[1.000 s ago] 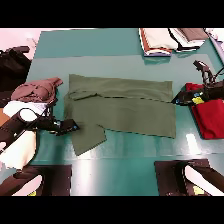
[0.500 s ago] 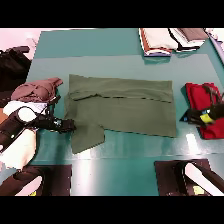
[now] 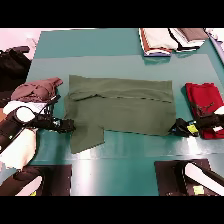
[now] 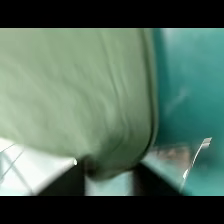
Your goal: Fold the shirts.
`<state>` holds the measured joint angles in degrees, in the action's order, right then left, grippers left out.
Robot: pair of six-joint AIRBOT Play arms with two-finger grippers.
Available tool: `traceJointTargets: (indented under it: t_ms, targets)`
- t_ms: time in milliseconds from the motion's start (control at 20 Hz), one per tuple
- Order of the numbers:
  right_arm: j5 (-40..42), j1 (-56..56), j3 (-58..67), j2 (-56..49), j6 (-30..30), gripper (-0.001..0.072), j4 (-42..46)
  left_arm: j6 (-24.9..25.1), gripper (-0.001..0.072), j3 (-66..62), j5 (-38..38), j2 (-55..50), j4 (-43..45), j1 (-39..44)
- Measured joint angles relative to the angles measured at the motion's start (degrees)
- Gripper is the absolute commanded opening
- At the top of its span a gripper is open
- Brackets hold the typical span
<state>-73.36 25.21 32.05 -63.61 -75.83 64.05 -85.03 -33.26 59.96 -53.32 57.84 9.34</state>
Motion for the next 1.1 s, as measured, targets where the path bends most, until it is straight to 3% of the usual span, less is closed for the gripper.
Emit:
traceJointTargets:
  t_ms: [250, 650, 850, 1100]
  targets:
    - [1.0, -7.8, 3.2, 1.5, 0.0, 0.0018, 3.1, -1.6, 0.0028, -0.4, 7.4, 5.2, 5.4, 0.0]
    - [-10.9, -10.8, 8.7, 17.7, -0.5, 0.0017, 15.2, -7.6, 0.0029, -1.1, 24.0, 21.1, 8.5, 0.1]
    - [-11.7, -11.6, 15.8, 15.1, -1.2, 0.0017, 16.6, -8.2, 0.003, -4.0, 18.1, 18.4, 11.7, 0.1]
    - [-8.3, -16.0, 27.5, 0.8, -2.1, 0.0019, 14.9, -8.3, 0.003, -11.5, 6.7, 5.2, 17.2, 0.1]
